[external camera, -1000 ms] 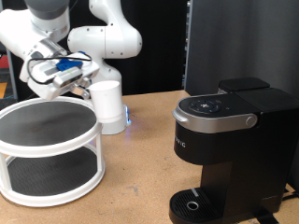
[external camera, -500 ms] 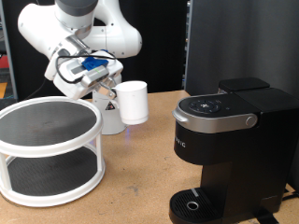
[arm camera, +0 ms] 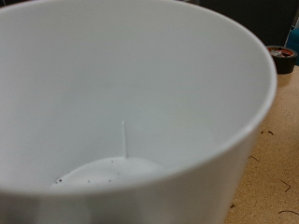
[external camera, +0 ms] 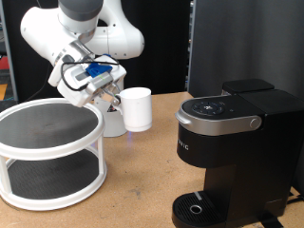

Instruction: Make a cup of coffee with the keurig machine

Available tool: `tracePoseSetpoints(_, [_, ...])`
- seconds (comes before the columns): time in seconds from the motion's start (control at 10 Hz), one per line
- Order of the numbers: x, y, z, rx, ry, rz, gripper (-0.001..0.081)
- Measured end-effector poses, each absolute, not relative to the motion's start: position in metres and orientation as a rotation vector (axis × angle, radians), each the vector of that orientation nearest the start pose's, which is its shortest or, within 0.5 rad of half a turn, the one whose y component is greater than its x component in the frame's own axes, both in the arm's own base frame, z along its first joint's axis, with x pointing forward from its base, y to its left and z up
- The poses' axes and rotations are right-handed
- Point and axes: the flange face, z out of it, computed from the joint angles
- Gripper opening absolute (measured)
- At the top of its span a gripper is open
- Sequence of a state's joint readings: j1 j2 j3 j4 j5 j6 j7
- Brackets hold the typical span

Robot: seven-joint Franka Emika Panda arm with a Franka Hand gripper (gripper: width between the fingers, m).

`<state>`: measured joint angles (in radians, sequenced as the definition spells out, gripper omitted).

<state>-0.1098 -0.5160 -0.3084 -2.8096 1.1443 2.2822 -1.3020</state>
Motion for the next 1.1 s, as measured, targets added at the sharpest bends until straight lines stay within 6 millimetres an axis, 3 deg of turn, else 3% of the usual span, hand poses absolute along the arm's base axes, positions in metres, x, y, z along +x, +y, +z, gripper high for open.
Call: tracePoseSetpoints(1.1, [0.35, -0.101, 0.262, -2.4, -0.116, -0.793, 0.0069])
